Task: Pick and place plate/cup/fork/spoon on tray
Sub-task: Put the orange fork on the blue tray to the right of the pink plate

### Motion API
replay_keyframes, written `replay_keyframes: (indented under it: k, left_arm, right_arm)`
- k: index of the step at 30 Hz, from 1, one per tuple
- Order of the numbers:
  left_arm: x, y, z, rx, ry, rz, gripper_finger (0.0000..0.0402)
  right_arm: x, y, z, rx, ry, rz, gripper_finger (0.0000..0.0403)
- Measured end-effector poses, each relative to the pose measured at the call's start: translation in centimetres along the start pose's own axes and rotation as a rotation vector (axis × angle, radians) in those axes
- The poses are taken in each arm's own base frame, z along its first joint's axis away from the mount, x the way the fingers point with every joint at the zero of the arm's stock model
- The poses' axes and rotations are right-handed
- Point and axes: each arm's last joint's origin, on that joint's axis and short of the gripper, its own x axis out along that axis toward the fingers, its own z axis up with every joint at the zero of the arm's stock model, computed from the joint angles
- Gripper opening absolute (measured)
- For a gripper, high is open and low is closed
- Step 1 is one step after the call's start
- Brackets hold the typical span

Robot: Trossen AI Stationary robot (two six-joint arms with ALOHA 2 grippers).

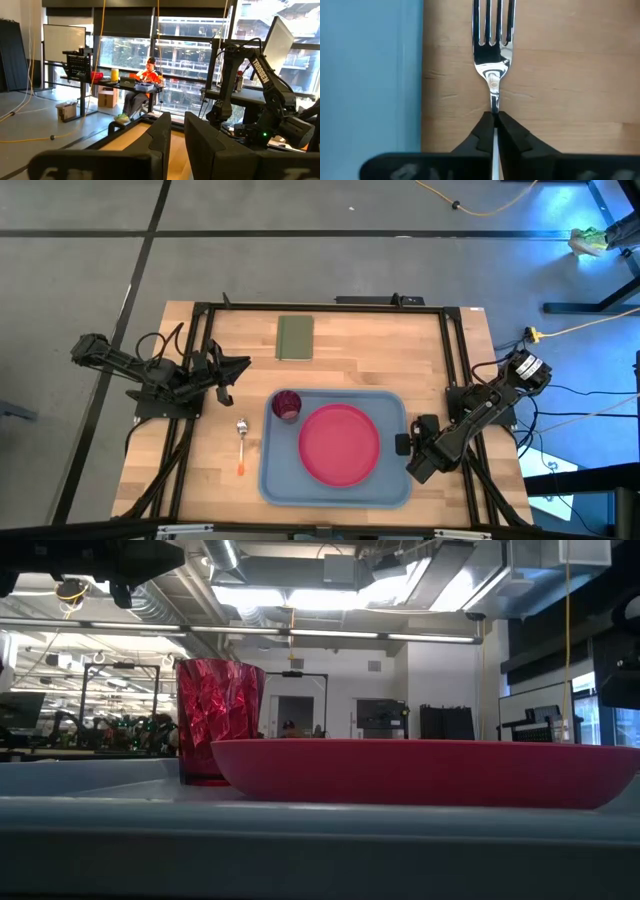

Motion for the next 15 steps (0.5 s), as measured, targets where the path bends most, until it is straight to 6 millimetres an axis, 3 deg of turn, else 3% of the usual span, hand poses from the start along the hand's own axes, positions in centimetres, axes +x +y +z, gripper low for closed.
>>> replay_keyframes:
  k: [8,15]
  left_arm:
    - [0.0,0.0,0.0,0.000,0.000,0.000,0.0047]
    - [0.0,0.0,0.0,0.000,0.000,0.000,0.0047]
  right_arm:
    - [-0.5,-0.3,0.5,-0.009,-0.040,-0.047,0.0007]
    - [-4.1,0.5,0.8,-0.008,-0.115,-0.035,0.0010]
